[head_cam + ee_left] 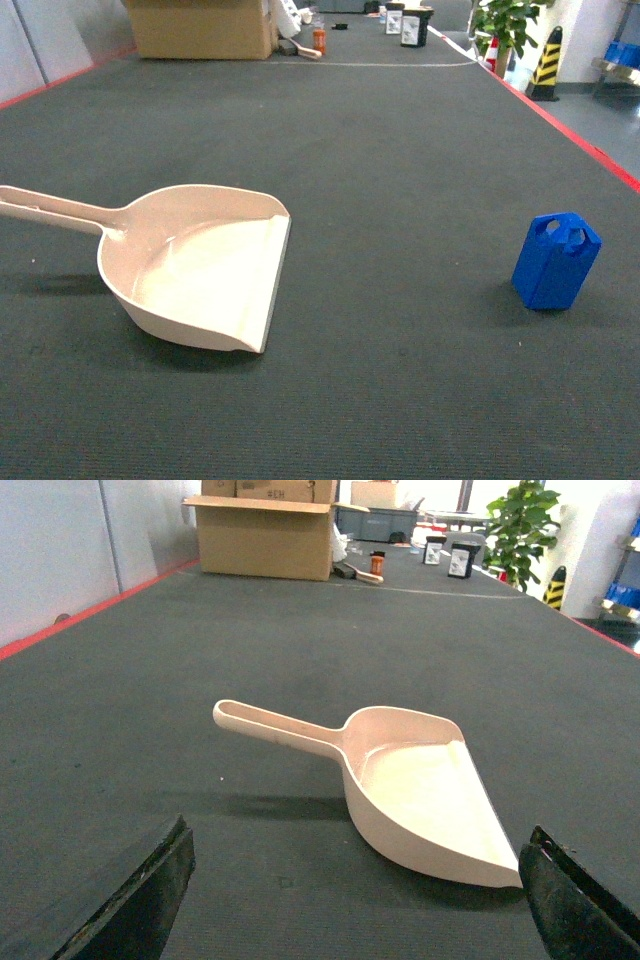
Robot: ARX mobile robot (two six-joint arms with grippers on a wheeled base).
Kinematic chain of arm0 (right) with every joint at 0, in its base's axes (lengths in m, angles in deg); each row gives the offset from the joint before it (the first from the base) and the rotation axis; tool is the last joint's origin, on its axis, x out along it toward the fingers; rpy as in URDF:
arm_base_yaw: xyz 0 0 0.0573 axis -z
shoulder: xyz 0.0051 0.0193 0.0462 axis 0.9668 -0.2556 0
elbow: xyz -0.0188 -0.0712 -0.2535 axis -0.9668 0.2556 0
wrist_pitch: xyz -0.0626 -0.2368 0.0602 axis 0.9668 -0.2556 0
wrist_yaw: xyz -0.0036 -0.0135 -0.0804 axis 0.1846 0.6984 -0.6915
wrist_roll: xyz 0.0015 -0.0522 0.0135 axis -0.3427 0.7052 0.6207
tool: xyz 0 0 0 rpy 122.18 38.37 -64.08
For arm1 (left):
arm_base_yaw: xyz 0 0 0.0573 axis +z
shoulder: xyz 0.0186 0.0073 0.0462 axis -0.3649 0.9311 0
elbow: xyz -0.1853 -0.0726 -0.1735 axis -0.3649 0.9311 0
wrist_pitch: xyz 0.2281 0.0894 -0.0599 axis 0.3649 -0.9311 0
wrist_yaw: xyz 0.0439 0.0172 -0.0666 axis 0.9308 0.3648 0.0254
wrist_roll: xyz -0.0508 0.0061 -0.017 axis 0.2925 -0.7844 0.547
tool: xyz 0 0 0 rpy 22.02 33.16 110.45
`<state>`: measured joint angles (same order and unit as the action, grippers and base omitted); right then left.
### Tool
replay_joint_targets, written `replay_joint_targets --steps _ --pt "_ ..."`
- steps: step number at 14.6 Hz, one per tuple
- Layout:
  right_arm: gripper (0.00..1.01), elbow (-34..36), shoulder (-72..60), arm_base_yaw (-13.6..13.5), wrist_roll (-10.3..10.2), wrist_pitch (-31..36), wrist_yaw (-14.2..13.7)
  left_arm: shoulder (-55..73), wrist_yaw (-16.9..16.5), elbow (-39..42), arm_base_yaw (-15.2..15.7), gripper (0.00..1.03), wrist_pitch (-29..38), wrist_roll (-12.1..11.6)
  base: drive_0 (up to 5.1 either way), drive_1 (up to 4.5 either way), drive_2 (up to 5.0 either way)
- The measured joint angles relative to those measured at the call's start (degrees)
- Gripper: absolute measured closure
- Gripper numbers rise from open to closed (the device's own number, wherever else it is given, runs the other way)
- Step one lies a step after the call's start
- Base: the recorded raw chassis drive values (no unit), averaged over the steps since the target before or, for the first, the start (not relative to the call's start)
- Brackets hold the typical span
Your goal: Place part in tray to right shelf
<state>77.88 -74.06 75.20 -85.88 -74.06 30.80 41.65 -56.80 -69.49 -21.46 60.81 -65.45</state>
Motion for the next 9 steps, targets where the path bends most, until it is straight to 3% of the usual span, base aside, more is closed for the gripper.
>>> replay_joint_targets --steps 9 --pt "0.03 0.0 0.0 0.0 0.0 0.0 0.0 0.0 0.0 0.02 0.0 0.05 0.0 0.0 0.0 0.0 0.0"
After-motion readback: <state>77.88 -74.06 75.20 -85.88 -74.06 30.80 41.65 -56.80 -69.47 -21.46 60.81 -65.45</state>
